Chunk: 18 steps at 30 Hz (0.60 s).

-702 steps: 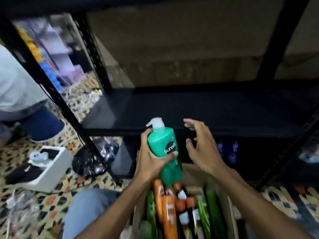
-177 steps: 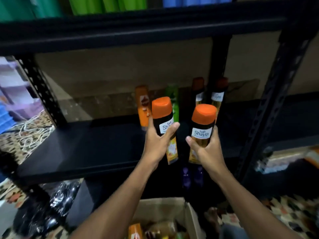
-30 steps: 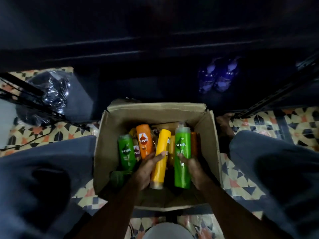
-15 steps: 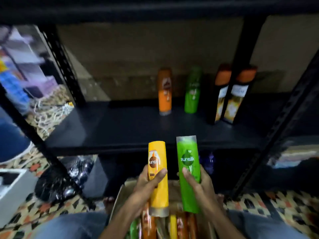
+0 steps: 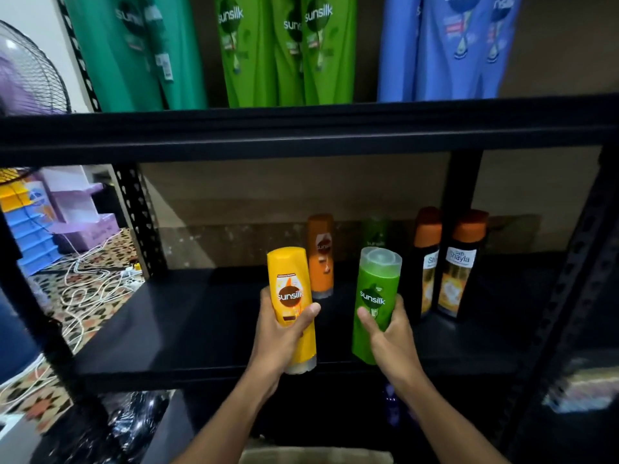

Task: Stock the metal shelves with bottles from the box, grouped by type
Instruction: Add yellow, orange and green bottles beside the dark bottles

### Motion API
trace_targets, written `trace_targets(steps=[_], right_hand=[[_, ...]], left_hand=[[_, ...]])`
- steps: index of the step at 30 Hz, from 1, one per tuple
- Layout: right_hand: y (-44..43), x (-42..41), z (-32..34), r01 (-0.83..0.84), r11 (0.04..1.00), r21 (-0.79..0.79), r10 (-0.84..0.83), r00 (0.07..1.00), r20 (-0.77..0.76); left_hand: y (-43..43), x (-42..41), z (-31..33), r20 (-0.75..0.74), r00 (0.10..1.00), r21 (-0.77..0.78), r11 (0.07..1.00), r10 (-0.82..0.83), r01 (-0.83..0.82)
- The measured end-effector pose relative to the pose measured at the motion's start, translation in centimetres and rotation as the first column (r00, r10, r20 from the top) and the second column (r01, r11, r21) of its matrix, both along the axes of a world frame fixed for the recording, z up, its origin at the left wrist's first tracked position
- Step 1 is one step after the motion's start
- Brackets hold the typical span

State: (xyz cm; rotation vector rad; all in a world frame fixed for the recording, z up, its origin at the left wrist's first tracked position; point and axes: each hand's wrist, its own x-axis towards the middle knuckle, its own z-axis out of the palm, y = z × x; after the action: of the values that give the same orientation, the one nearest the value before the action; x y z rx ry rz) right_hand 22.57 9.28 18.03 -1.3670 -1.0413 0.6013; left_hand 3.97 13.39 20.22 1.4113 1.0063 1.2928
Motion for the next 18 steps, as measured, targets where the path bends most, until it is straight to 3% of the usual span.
trace_targets(steps=[9, 18], right_hand=[[3.0, 0.6, -1.9, 0.007, 1.000, -0.005, -0.007, 0.999, 0.044], [6.8, 2.0, -4.6, 0.077, 0.996, -0.041, -0.073, 0.993, 0.094]], left_hand=[[2.0, 1.0, -2.1, -0.078, 0.995, 0.062, 0.997, 0.058, -0.053], [4.2, 1.4, -6.3, -0.109, 0.990, -0.017, 0.995, 0.093, -0.096]])
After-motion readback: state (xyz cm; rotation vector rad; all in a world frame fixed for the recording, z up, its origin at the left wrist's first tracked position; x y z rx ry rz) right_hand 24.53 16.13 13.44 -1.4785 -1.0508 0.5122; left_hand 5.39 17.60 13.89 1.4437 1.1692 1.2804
